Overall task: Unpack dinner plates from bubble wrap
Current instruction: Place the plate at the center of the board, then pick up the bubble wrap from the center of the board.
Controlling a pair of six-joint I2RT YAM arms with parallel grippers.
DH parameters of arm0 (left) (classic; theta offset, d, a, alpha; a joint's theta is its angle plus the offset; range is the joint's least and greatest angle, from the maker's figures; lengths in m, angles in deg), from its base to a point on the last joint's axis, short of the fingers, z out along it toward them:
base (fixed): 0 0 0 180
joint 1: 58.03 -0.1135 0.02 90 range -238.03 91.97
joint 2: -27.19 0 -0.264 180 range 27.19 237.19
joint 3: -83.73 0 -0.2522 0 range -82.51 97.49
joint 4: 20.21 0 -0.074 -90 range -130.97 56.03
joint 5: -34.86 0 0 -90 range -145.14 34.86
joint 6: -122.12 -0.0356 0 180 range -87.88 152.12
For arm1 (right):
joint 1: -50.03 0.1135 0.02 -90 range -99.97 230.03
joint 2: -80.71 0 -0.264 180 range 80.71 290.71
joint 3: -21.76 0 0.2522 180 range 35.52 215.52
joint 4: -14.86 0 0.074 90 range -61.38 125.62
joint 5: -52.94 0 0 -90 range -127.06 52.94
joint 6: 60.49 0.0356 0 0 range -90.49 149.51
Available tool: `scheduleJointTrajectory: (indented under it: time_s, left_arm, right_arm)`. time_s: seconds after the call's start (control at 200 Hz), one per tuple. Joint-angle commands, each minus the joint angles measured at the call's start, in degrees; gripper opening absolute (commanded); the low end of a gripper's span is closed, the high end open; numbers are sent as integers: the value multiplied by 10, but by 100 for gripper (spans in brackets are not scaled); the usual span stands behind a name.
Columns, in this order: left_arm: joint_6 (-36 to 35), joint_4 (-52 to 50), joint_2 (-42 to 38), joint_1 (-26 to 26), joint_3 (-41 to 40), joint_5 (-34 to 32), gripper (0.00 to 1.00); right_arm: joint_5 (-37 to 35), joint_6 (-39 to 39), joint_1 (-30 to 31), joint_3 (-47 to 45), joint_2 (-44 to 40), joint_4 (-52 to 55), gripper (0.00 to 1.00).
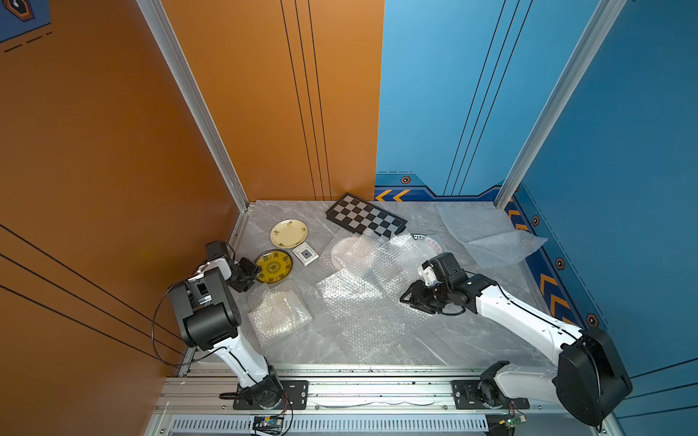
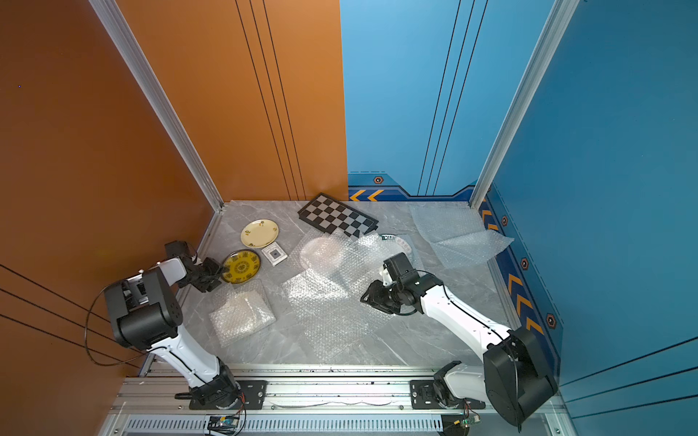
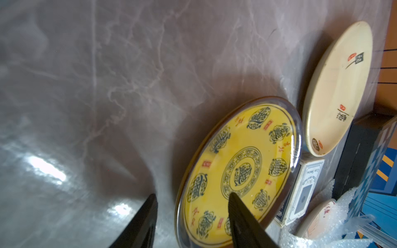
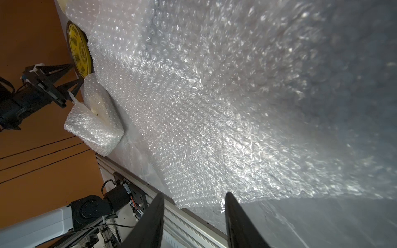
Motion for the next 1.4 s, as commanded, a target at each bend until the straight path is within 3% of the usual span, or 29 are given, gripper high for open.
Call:
scheduleJointTrajectory:
  time_s: [0.0, 0.145, 0.3, 0.521, 0.701, 0.856, 1.066, 1.397]
  left_arm:
    - [-9, -30, -39, -7, -10, -5, 65]
    - [-15, -53, -86, -7, -11, -20, 79]
    - [-16, -70, -122, 9, -7, -27, 83]
    - [-21, -97, -173, 66, 5, -54, 91]
    - [-12, -99, -225, 140, -12, -50, 93]
    - [-3, -99, -305, 184, -52, -33, 94]
    - [27, -98, -346, 251, -107, -4, 95]
    - [28, -99, -350, 273, -120, 6, 96]
  right_arm:
    - [-32, -14, -15, -4, -22, 62, 60]
    - [-66, -33, -72, -9, -69, 133, 66]
    - [-115, -65, -163, -8, -110, 218, 68]
    - [-108, -136, -268, 10, -75, 225, 93]
    - [-90, -205, -299, 48, 13, 192, 100]
    - [-25, -205, -338, 41, 57, 101, 100]
    - [18, -205, -338, 47, 145, 32, 100]
    - [88, -167, -319, -7, 188, -106, 97]
